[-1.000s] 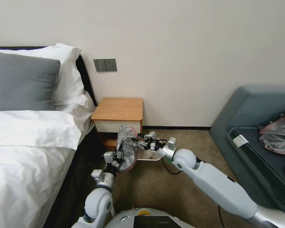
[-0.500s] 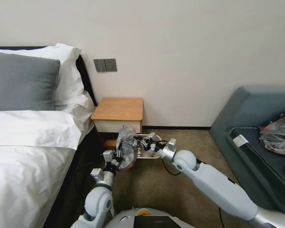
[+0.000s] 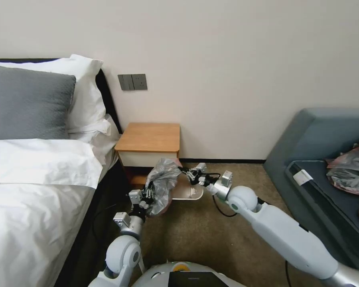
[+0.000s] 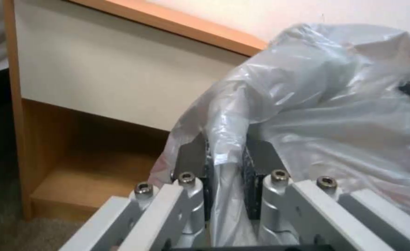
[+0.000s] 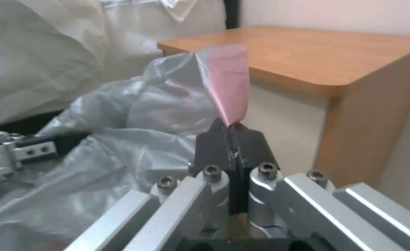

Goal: Pick up the garbage bag from the table and place it over the trash can.

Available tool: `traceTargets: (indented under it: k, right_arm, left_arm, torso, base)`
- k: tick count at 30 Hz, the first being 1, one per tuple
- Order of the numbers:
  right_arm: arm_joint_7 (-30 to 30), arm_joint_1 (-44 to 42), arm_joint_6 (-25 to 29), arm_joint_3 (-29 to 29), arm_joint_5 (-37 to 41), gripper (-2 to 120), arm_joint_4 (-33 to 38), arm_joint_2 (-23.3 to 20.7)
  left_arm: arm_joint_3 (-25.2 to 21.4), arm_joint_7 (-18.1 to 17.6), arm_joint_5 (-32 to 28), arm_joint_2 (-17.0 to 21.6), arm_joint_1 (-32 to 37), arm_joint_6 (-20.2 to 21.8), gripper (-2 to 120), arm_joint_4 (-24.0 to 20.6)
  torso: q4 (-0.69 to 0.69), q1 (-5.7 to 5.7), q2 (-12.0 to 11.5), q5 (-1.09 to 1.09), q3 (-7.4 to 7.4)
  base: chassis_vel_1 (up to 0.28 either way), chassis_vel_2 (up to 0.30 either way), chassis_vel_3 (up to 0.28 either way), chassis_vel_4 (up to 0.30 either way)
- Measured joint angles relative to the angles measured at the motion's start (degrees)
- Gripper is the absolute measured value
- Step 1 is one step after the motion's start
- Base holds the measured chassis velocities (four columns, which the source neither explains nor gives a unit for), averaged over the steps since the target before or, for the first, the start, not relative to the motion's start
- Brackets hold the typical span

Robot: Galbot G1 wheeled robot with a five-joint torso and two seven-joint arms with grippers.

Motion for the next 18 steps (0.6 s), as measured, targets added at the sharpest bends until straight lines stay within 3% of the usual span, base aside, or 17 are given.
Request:
traceTargets:
  k: [18]
  right_arm:
    - [-1.9, -4.2, 1.1, 7.1, 1.3, 0, -0.9, -6.8]
  left_arm:
    - [-0.4, 0.2, -0.8, 0.5, 0.3, -0.5, 11, -0.5]
  torso:
    - [0.01, 0.00, 0.0, 0.00, 0.00]
  base:
    - [0.000, 0.000, 0.000, 0.000]
